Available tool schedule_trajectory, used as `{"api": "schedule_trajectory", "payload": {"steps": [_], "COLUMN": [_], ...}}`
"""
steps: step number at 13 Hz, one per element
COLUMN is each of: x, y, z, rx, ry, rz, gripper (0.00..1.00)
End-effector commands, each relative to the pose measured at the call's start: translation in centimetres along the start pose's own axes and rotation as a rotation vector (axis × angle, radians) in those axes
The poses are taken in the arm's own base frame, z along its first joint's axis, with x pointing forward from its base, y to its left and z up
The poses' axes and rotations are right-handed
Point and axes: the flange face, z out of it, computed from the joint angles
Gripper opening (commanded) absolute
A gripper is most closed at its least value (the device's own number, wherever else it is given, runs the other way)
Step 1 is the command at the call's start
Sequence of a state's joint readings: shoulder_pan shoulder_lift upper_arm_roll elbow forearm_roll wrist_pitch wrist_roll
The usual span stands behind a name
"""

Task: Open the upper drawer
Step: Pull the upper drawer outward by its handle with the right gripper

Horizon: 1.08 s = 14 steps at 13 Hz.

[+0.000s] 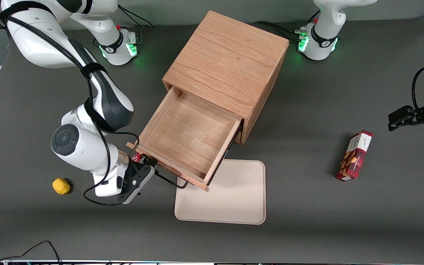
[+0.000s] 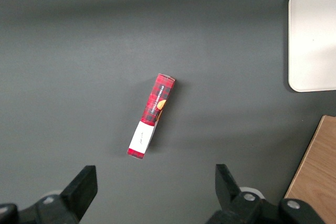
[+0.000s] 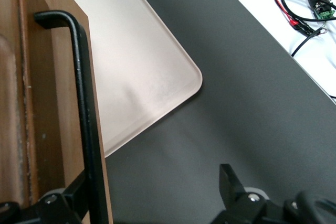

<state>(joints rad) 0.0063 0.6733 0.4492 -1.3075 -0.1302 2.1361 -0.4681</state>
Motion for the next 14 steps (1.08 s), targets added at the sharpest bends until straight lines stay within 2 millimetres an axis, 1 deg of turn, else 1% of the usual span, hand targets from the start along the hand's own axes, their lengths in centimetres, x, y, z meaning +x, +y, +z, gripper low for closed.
{"api": "schedule_trajectory", "payload": {"steps": [1, 3, 5, 7, 8, 9, 10, 11, 12, 13, 14], "x": [0.9, 1.2, 1.2, 1.0, 0.8, 0.5, 0.4, -1.4, -4.2, -7.2, -10.3], "y": [1.4, 0.9, 0.6, 0.4, 0.7, 0.9, 0.1, 1.0, 2.8, 3.8, 4.3], "z": [-3.6, -4.1, -5.6, -5.8, -6.8, -9.0, -12.0, -14.7, -17.0, -19.0, -20.9], "rx": [-0.036, -0.013, 0.037, 0.078, 0.093, 0.087, 0.061, 0.033, -0.004, -0.030, -0.055], "ry": [0.063, 0.077, 0.100, 0.094, 0.113, 0.131, 0.126, 0.086, 0.034, 0.000, -0.022], "rz": [0.004, 0.013, 0.049, 0.066, 0.090, 0.108, 0.099, 0.129, 0.174, 0.210, 0.259], "gripper": [1.00, 1.00, 1.00, 1.00, 1.00, 1.00, 1.00, 1.00, 1.00, 1.00, 1.00]}}
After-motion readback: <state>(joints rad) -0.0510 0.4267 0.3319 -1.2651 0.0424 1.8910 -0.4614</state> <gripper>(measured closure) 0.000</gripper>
